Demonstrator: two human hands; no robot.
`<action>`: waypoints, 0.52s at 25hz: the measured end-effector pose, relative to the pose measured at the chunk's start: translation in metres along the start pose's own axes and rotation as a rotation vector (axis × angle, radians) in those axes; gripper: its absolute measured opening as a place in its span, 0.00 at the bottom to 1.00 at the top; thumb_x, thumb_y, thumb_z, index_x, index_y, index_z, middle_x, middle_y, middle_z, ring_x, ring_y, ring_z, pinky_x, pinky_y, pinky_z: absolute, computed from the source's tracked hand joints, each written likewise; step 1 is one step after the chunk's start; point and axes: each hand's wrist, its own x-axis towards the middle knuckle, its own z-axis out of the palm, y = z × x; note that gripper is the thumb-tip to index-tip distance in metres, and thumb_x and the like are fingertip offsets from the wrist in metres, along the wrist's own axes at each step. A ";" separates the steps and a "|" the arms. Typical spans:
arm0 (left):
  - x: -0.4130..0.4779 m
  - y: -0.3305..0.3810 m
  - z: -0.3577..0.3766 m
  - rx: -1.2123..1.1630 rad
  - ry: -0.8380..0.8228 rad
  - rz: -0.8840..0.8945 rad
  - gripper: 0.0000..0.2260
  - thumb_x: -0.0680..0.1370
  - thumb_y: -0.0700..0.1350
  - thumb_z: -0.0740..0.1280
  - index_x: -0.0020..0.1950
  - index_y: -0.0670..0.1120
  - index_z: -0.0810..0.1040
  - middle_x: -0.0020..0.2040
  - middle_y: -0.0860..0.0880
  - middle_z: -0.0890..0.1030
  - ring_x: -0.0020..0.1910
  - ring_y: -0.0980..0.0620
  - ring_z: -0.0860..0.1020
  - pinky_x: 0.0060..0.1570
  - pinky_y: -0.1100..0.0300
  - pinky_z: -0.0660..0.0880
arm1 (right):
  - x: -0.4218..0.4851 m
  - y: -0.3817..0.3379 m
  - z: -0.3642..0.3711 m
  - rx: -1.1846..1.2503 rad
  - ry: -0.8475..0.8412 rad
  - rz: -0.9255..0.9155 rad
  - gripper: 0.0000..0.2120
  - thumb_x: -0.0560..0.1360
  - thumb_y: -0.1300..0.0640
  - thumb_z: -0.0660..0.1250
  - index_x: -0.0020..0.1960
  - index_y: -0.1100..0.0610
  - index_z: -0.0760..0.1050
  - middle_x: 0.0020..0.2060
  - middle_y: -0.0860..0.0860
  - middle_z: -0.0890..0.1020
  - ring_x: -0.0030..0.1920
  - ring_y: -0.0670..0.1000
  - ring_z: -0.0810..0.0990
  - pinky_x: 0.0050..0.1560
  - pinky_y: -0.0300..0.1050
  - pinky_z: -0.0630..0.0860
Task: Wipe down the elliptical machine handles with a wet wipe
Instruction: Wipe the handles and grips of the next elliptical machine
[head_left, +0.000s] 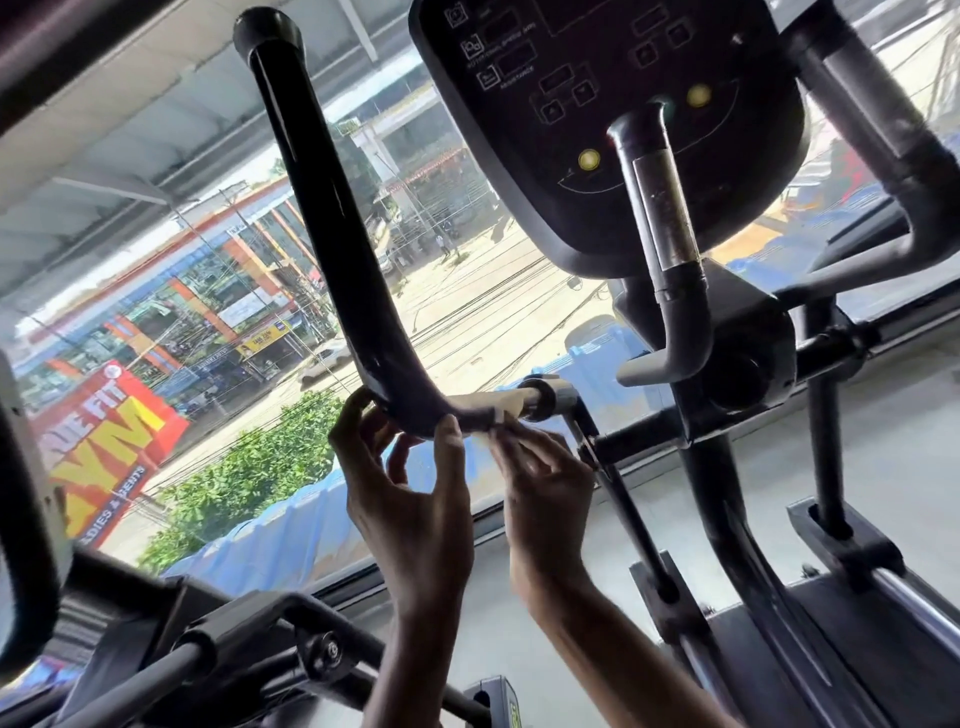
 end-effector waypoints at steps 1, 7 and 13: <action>0.000 0.000 0.000 0.002 0.002 -0.004 0.22 0.73 0.41 0.70 0.66 0.49 0.70 0.52 0.65 0.80 0.54 0.55 0.80 0.56 0.53 0.78 | -0.015 -0.010 0.001 0.007 -0.054 -0.054 0.06 0.74 0.62 0.75 0.48 0.54 0.87 0.47 0.48 0.86 0.51 0.48 0.86 0.55 0.46 0.81; -0.002 0.002 0.002 0.038 0.006 0.013 0.25 0.72 0.40 0.72 0.68 0.46 0.70 0.54 0.63 0.79 0.55 0.52 0.80 0.57 0.48 0.80 | 0.031 0.017 -0.005 -0.206 0.056 -0.162 0.08 0.75 0.61 0.73 0.51 0.53 0.86 0.47 0.46 0.86 0.48 0.39 0.84 0.51 0.32 0.76; -0.005 0.000 0.007 0.065 0.031 0.045 0.27 0.72 0.41 0.74 0.69 0.45 0.69 0.55 0.57 0.79 0.56 0.47 0.79 0.56 0.44 0.80 | 0.123 0.044 -0.025 -0.741 -0.161 -0.433 0.13 0.78 0.63 0.67 0.61 0.56 0.82 0.52 0.52 0.86 0.54 0.53 0.83 0.59 0.49 0.80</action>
